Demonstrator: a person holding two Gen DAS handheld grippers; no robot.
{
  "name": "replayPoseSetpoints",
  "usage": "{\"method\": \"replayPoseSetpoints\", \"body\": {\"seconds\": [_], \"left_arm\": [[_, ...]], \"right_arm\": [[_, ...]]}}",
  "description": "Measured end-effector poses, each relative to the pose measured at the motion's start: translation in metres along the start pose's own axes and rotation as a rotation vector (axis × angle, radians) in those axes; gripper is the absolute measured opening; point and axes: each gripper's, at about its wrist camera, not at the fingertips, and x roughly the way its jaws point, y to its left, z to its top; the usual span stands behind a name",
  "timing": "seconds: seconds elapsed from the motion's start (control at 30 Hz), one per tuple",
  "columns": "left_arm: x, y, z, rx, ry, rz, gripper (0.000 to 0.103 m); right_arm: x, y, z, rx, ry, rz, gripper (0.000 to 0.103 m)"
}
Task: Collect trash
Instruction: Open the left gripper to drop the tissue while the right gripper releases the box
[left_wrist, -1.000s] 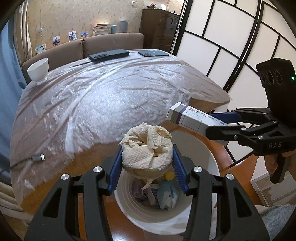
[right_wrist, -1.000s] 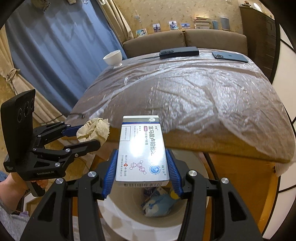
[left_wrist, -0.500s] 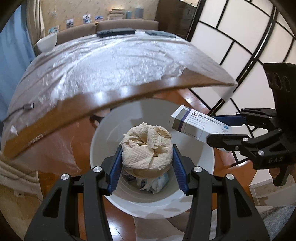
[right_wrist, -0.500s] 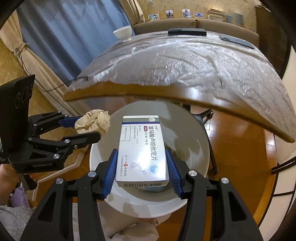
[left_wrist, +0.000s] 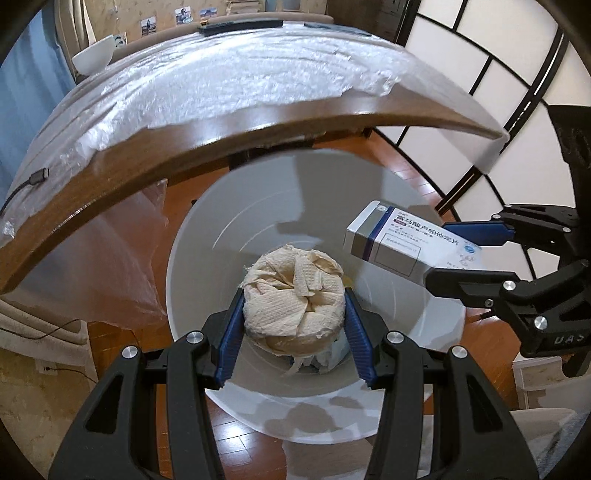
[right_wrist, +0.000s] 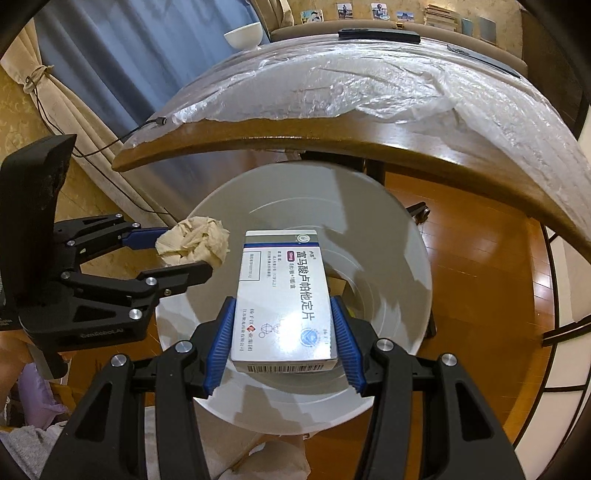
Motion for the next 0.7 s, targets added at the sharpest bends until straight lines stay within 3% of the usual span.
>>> {"method": "replayPoseSetpoints", "body": {"seconds": [0.3,0.33,0.37,0.4,0.43,0.7], "left_arm": [[0.017,0.01,0.0,-0.006,0.029,-0.016,0.052],[0.019,0.008,0.0,0.005,0.034,-0.014,0.058],[0.022,0.007,0.001,0.017,0.045,-0.007,0.067],[0.023,0.006,0.002,0.024,0.046,0.014,0.082],[0.021,0.006,0.001,0.03,0.028,0.038,0.084],[-0.014,0.004,0.007,0.081,-0.056,0.034,0.084]], "right_arm": [[0.018,-0.005,-0.002,0.042,0.029,-0.001,0.051],[0.018,-0.006,-0.003,0.047,0.027,-0.001,0.054],[0.019,-0.007,-0.003,0.057,0.026,0.003,0.072],[0.018,-0.009,-0.003,0.077,0.017,0.0,0.08],[0.017,-0.01,-0.004,0.089,0.004,-0.001,0.086],[-0.009,-0.005,0.005,0.114,-0.061,-0.033,0.086]]}}
